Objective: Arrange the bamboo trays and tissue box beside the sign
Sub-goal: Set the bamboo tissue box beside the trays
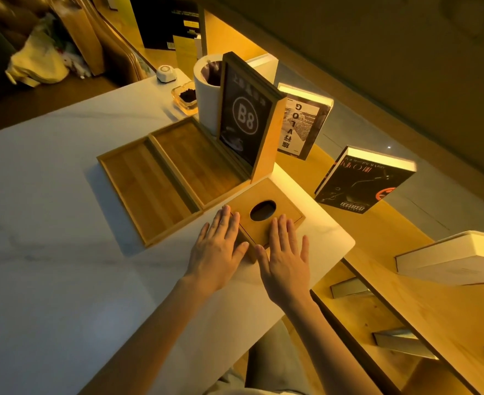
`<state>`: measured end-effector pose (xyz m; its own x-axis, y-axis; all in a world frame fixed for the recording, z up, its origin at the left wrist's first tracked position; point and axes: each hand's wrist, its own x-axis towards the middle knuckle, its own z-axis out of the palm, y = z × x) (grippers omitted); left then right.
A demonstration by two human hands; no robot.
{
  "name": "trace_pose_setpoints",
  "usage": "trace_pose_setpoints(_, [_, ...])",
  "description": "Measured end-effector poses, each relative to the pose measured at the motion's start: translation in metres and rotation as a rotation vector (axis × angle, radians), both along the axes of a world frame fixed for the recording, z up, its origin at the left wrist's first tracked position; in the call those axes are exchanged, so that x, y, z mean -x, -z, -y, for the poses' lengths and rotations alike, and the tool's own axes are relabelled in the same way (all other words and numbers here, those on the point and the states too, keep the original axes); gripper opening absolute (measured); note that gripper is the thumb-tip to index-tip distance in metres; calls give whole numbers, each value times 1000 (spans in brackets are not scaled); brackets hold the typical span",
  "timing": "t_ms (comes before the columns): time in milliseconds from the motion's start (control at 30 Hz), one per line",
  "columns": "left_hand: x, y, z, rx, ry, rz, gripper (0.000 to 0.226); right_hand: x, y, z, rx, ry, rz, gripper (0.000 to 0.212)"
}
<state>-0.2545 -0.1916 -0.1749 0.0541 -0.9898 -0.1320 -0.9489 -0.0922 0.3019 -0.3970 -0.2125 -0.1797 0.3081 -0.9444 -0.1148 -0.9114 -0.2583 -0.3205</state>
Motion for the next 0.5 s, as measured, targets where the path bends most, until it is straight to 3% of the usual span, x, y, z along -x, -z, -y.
trace_pose_setpoints(500, [7, -7, 74, -38, 16, -51, 60, 9, 5, 70, 20, 23, 20, 68])
